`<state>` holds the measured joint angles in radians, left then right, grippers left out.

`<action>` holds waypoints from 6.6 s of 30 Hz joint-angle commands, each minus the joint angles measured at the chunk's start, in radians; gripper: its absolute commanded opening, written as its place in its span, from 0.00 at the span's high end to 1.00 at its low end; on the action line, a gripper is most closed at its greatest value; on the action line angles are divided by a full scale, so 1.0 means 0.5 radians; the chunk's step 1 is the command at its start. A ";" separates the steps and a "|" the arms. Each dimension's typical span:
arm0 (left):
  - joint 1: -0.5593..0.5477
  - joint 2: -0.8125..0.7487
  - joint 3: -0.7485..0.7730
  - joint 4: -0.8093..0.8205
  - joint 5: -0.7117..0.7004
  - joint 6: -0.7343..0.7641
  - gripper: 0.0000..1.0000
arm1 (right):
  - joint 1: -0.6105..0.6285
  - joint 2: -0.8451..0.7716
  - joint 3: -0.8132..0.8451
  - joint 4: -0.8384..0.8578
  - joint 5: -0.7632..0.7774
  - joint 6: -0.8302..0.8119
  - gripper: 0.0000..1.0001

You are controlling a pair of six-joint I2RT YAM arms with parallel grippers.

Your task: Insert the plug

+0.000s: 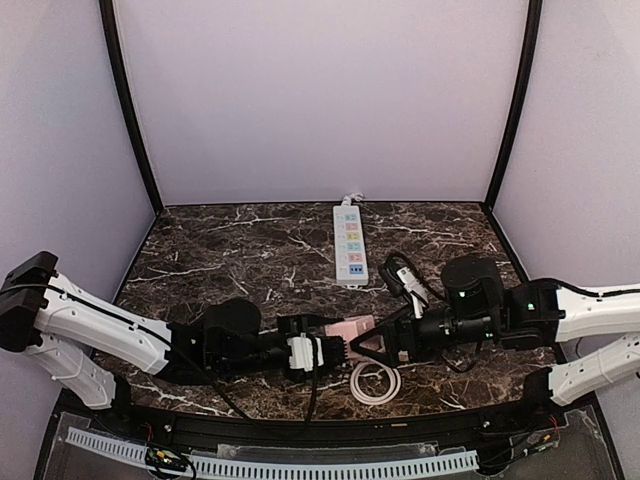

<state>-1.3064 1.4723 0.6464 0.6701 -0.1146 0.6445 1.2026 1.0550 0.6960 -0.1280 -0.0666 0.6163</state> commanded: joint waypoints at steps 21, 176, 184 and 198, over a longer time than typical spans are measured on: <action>0.418 -0.503 0.111 -0.826 1.316 -0.639 0.93 | 0.005 -0.183 0.361 -0.204 0.202 -1.304 0.02; 0.685 -0.867 -0.446 -0.518 -0.314 -1.821 0.01 | 0.126 0.594 1.077 -1.032 0.184 -2.083 1.00; 0.685 -0.857 -0.524 -0.539 -0.467 -1.809 0.01 | -0.018 0.993 1.451 -1.461 0.093 -1.906 1.00; 0.684 -1.057 -0.657 -0.621 -0.615 -1.760 0.01 | -0.147 1.329 1.710 -1.789 0.086 -1.880 1.00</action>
<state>-0.9649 0.9844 0.3416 0.3866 -0.3866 -0.2508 1.1450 1.6882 1.4956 -0.9588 -0.0269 -0.3420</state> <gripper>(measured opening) 0.987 0.596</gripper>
